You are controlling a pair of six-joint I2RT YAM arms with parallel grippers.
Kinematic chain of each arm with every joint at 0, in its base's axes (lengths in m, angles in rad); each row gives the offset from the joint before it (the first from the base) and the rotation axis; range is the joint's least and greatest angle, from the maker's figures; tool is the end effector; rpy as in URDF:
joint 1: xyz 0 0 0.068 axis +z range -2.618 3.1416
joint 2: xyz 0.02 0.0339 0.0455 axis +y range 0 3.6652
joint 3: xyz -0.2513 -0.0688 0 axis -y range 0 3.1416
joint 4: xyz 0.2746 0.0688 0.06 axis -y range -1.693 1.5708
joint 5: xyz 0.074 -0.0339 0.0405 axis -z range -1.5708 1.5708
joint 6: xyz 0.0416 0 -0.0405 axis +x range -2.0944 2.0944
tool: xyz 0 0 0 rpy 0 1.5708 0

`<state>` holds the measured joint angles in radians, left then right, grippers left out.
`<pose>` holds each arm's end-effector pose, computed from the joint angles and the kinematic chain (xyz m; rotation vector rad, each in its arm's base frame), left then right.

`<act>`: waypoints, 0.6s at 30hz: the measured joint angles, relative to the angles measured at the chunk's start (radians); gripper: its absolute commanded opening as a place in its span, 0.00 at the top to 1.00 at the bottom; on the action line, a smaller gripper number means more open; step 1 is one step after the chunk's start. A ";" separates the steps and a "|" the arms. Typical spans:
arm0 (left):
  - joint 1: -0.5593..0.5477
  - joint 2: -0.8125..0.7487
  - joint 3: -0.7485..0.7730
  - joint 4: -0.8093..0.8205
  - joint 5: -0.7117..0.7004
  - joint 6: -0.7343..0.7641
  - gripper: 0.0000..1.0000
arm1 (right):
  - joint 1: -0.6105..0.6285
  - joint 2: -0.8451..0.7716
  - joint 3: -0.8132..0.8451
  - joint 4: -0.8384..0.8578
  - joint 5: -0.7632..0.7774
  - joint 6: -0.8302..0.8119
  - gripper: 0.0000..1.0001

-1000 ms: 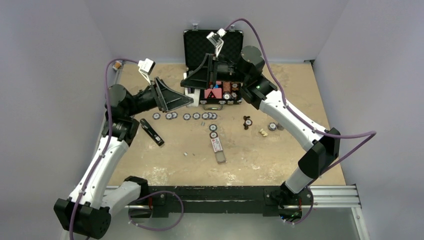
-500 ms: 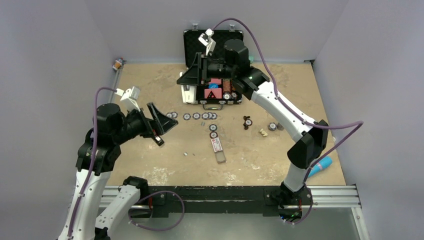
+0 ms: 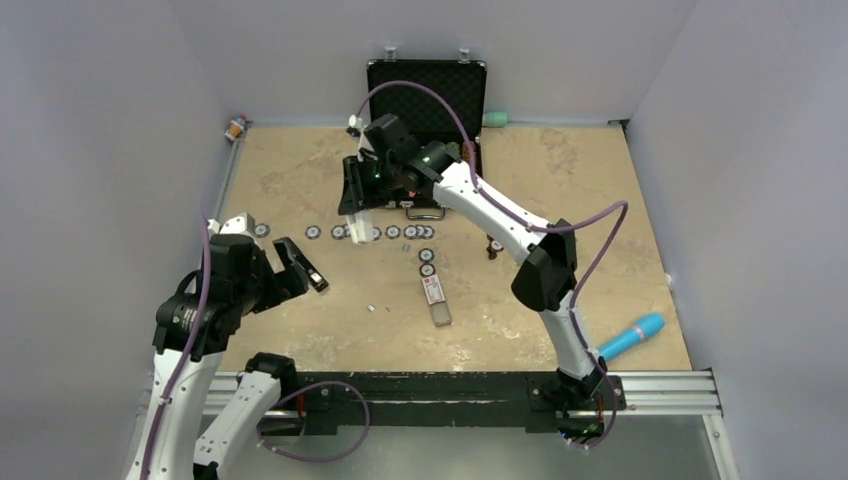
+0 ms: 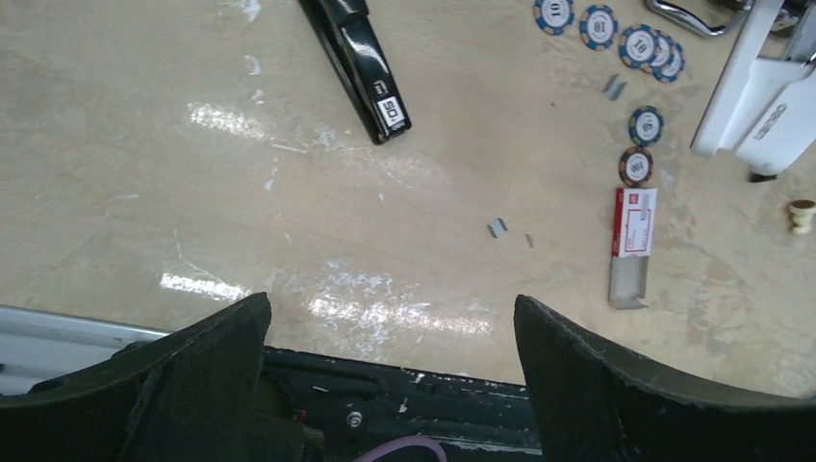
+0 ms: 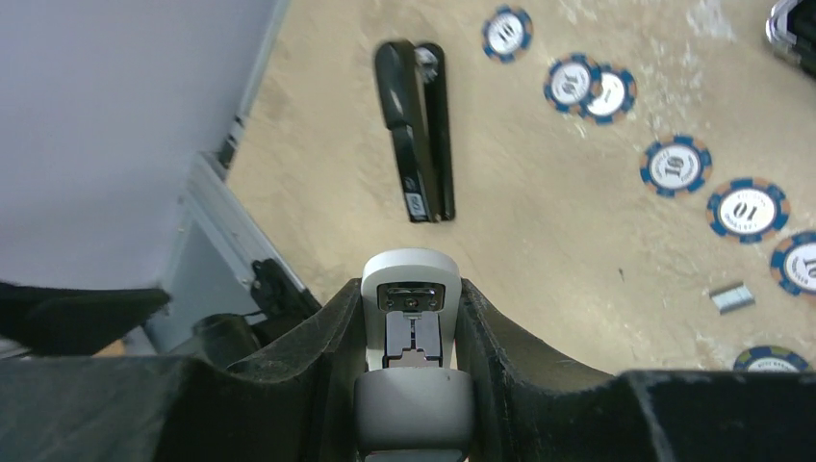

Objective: Unload the staples from the stapler

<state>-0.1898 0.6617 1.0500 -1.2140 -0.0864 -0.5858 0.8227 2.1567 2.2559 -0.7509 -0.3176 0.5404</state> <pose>0.1298 -0.0213 0.3426 -0.5136 2.3531 -0.2595 0.3418 0.3874 0.3409 -0.5278 2.3577 1.0505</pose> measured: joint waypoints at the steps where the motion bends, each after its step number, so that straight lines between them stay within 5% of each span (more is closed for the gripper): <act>1: 0.000 -0.003 -0.004 -0.010 -0.022 0.000 0.00 | 0.007 0.014 0.000 -0.015 0.013 -0.002 1.00; 18: 0.005 -0.126 -0.172 0.083 -0.263 0.004 0.00 | 0.090 0.248 0.082 -0.127 0.213 -0.010 1.00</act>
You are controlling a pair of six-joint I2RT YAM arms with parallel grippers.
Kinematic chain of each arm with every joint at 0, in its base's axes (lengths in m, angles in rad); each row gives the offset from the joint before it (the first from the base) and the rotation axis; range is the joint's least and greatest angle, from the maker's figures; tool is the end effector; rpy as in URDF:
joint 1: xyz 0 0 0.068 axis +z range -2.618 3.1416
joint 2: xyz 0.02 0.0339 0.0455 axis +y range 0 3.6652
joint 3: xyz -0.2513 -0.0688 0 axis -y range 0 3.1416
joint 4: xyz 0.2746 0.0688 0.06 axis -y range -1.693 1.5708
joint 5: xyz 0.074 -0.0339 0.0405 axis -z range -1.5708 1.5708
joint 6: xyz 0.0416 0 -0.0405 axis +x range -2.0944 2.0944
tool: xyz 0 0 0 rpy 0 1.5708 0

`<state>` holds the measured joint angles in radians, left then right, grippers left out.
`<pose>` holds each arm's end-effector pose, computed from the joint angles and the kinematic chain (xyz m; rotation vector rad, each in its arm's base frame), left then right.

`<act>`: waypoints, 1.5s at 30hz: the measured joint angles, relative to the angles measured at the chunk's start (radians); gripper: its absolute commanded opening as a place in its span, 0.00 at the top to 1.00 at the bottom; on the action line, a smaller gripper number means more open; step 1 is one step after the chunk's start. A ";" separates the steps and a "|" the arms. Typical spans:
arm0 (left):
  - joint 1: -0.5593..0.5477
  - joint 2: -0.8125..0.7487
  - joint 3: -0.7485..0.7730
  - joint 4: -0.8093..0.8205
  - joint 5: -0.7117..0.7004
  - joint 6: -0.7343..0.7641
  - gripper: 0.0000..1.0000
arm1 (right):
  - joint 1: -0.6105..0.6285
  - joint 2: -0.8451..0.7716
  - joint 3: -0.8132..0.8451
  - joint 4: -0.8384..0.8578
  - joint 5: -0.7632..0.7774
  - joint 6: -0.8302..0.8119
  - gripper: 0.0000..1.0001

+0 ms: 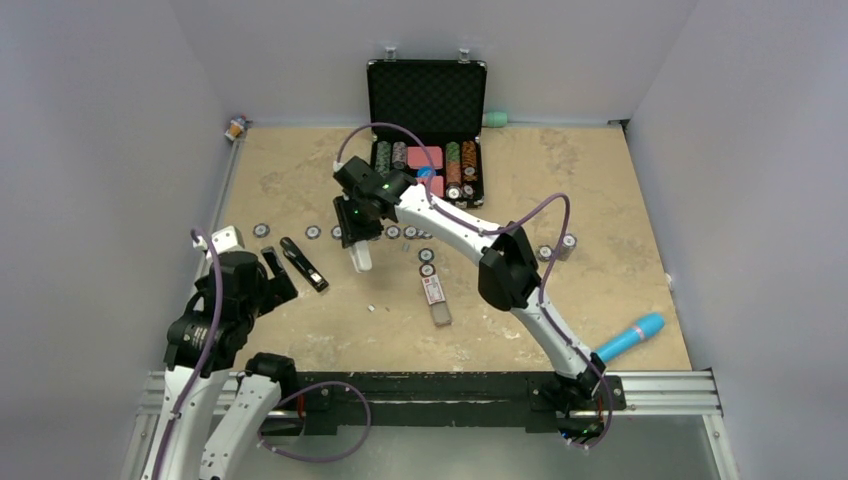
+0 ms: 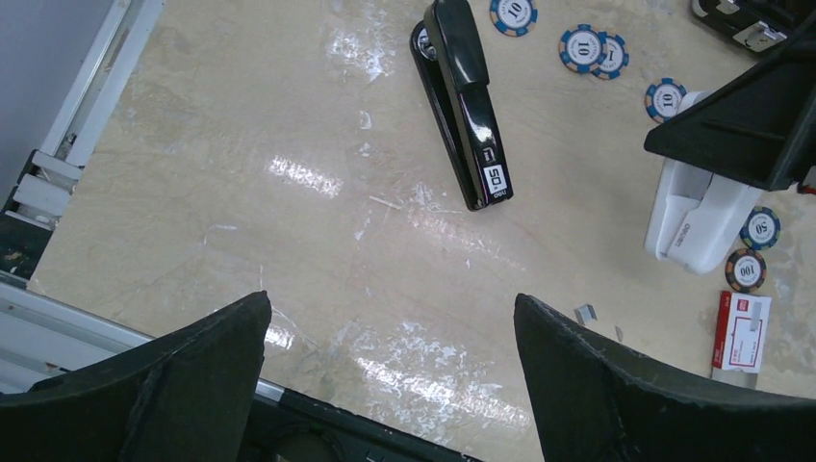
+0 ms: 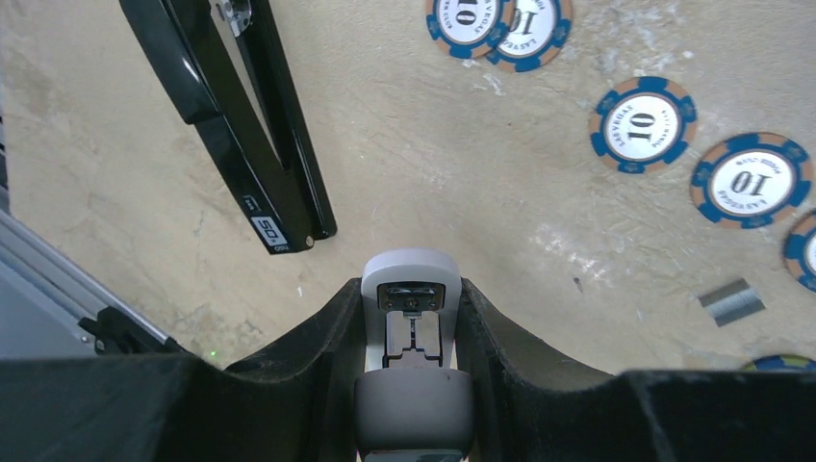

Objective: Unload the staples from the stapler

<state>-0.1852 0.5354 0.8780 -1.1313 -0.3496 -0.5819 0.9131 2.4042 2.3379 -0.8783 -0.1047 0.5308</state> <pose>0.1226 -0.0085 0.3102 -0.6159 2.2165 0.0218 0.3338 0.4392 0.2307 -0.5494 2.6017 0.6734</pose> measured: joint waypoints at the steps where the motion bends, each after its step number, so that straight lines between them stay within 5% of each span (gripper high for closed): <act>1: 0.000 -0.005 -0.008 0.005 -0.009 0.000 0.00 | 0.010 0.013 0.008 -0.001 0.018 0.000 1.00; 29: 0.000 0.014 -0.026 0.047 -0.048 0.002 0.00 | 0.053 0.144 0.049 0.047 0.163 0.008 1.00; 37: 0.000 0.015 -0.026 0.047 -0.048 0.002 0.00 | 0.053 0.183 0.058 0.063 0.148 0.008 0.76; 45: 0.000 0.015 -0.026 0.047 -0.047 0.003 0.00 | 0.050 0.189 0.064 0.068 0.135 0.007 0.73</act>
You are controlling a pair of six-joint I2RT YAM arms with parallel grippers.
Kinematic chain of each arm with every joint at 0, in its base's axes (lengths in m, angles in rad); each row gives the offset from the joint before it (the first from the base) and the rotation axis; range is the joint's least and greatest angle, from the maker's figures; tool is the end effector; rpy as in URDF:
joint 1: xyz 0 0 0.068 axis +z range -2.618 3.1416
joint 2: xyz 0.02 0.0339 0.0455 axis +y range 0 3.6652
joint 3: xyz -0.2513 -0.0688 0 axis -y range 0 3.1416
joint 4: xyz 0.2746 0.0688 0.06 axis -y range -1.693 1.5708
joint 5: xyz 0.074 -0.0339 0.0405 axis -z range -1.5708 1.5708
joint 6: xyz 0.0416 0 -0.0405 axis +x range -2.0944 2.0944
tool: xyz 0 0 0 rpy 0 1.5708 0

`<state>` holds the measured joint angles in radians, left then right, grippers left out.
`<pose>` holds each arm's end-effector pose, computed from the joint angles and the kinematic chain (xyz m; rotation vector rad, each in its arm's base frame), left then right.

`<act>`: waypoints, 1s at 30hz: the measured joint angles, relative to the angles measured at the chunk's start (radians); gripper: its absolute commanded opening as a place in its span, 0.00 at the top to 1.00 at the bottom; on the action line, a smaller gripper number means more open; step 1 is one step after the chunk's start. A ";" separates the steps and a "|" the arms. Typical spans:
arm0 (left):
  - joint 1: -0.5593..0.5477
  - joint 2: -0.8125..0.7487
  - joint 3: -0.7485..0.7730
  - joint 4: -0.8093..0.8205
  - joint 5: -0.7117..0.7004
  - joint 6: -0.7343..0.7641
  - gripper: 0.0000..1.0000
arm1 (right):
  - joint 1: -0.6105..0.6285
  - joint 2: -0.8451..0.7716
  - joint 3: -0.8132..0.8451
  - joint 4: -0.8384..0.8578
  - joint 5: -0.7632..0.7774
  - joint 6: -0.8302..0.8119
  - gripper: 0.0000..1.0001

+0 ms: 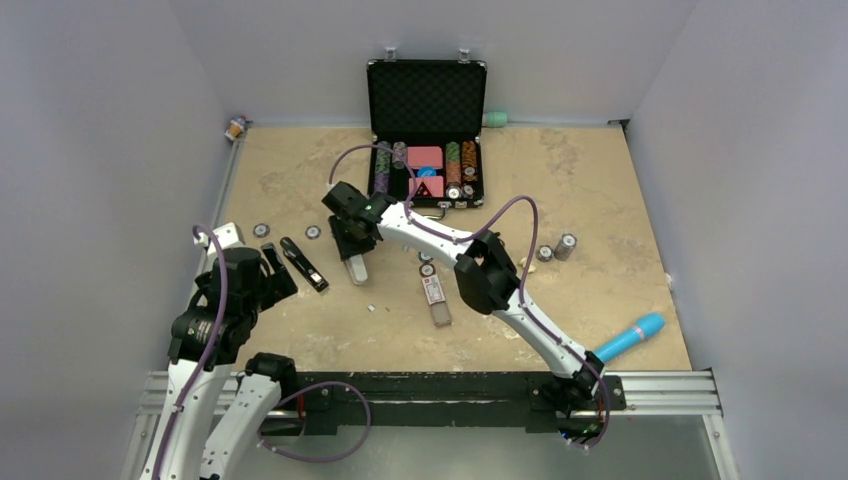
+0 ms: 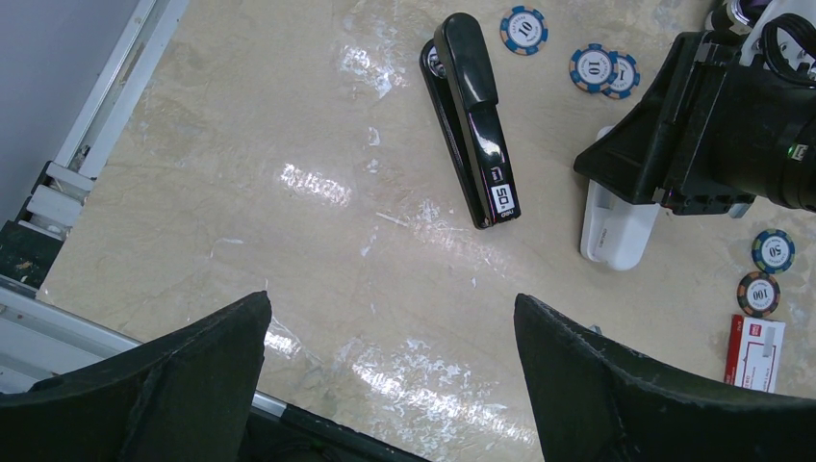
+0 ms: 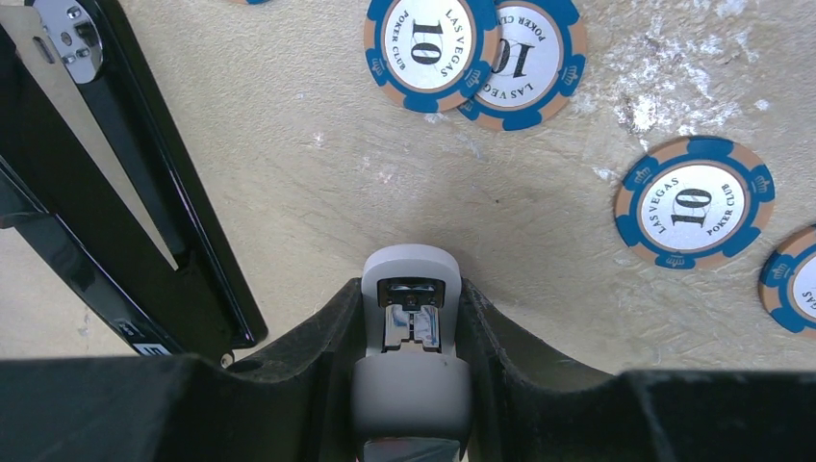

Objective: Unload the staples from the stapler

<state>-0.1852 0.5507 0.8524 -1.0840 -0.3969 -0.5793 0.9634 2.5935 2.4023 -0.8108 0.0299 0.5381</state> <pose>0.1307 -0.0081 0.3047 -0.6311 2.1904 0.0713 0.3308 0.4737 0.1538 -0.5503 2.6040 0.5017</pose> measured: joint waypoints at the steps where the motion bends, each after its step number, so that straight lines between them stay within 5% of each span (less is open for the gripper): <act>1: 0.000 0.000 0.000 0.000 0.000 0.000 0.00 | 0.000 0.000 0.000 0.001 -0.001 0.000 0.71; 7: 0.000 0.005 0.000 0.000 0.000 0.000 0.00 | 0.000 0.000 0.000 0.005 -0.017 0.000 0.53; 11: 0.000 0.006 0.000 0.000 0.000 0.000 0.00 | 0.000 0.000 0.000 0.027 -0.050 0.001 0.30; 22: 0.000 0.006 0.000 0.004 0.000 0.000 0.00 | 0.000 -0.047 0.000 0.069 -0.075 -0.003 0.26; 30: 0.000 0.006 0.000 0.006 0.001 0.001 0.00 | -0.002 -0.223 -0.043 0.105 -0.027 -0.045 0.26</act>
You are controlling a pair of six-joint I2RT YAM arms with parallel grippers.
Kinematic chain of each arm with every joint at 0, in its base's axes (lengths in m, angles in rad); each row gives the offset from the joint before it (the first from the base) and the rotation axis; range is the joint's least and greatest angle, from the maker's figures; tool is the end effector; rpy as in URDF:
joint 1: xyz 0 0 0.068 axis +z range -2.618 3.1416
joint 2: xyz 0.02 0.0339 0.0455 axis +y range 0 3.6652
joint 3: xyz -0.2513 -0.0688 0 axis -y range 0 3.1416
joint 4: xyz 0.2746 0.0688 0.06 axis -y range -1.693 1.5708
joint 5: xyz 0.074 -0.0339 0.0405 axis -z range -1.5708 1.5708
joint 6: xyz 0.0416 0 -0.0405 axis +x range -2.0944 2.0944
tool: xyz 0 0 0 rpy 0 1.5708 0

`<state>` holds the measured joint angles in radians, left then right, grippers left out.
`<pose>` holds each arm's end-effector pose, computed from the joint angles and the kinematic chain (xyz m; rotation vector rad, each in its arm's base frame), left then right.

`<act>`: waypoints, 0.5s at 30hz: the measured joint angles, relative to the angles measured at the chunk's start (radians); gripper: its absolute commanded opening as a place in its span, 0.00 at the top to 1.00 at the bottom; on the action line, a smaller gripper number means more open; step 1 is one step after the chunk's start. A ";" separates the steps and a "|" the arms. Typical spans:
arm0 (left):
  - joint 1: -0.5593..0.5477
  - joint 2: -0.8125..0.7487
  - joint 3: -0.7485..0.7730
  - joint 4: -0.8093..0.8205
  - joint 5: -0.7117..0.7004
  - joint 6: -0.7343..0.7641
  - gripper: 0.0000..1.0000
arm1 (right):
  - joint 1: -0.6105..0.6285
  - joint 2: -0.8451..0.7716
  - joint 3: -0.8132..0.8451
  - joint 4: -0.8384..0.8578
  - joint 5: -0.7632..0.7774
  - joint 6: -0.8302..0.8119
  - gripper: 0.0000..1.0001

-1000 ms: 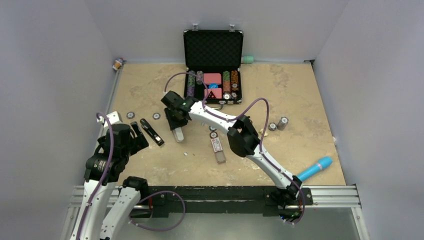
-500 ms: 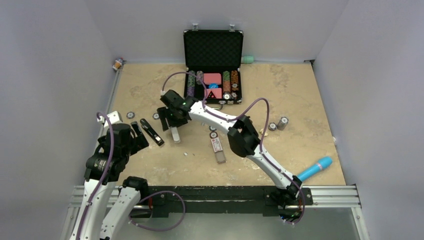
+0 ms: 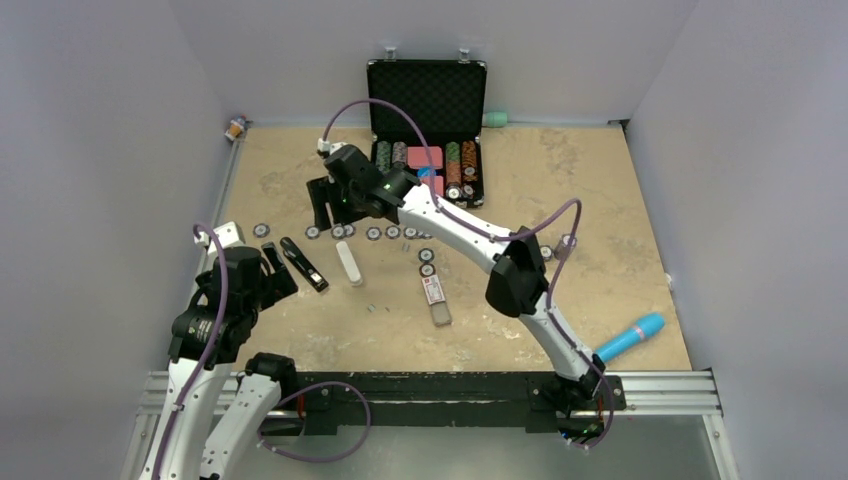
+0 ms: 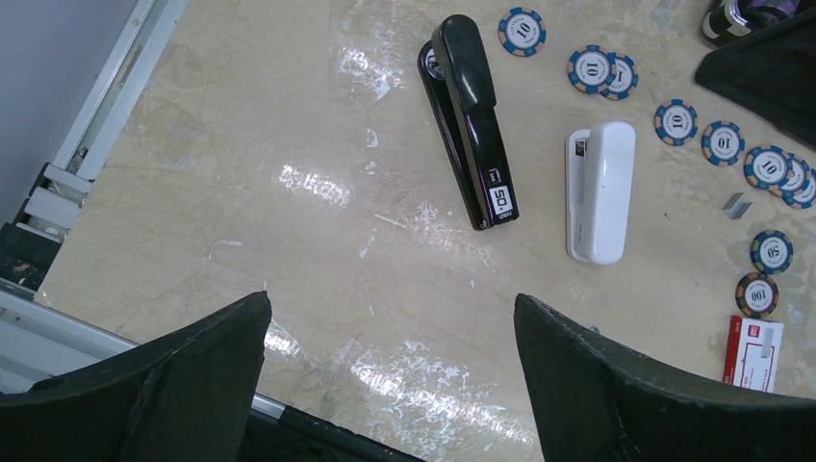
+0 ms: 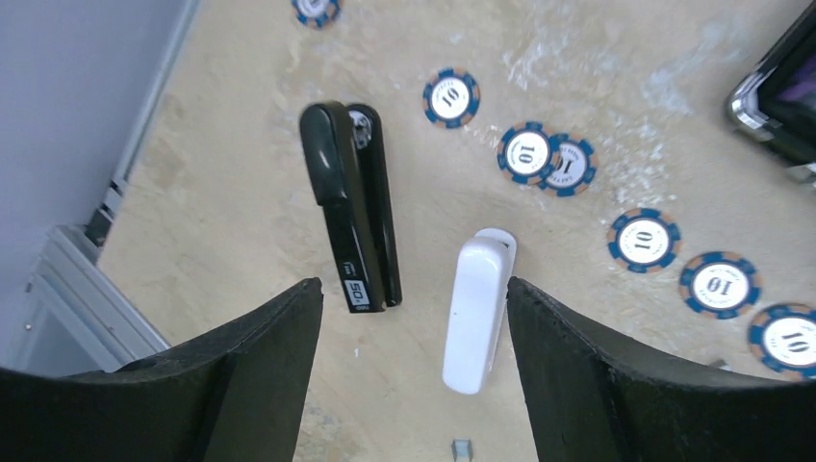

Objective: Unload the staples from the stapler

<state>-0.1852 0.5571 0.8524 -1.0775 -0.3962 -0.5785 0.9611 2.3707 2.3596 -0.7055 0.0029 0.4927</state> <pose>0.1324 -0.0085 0.3045 -0.6300 2.1909 0.0709 0.3223 0.4612 0.2696 -0.5562 2.3383 0.7244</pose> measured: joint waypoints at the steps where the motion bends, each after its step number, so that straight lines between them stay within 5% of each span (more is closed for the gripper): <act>1: 0.000 0.000 0.000 0.000 0.000 0.000 0.00 | 0.000 -0.028 -0.010 0.009 0.015 -0.008 0.26; 7: 0.000 0.000 0.000 0.000 0.002 0.000 0.00 | -0.005 -0.160 -0.061 0.051 0.085 -0.066 0.02; 15: 0.000 -0.002 0.000 0.000 0.003 0.000 0.00 | -0.084 -0.397 -0.452 0.207 0.056 -0.072 0.01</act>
<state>-0.1852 0.5556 0.8520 -1.0775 -0.3931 -0.5781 0.8772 1.9739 1.9072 -0.4984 0.0593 0.4202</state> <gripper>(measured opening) 0.997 0.985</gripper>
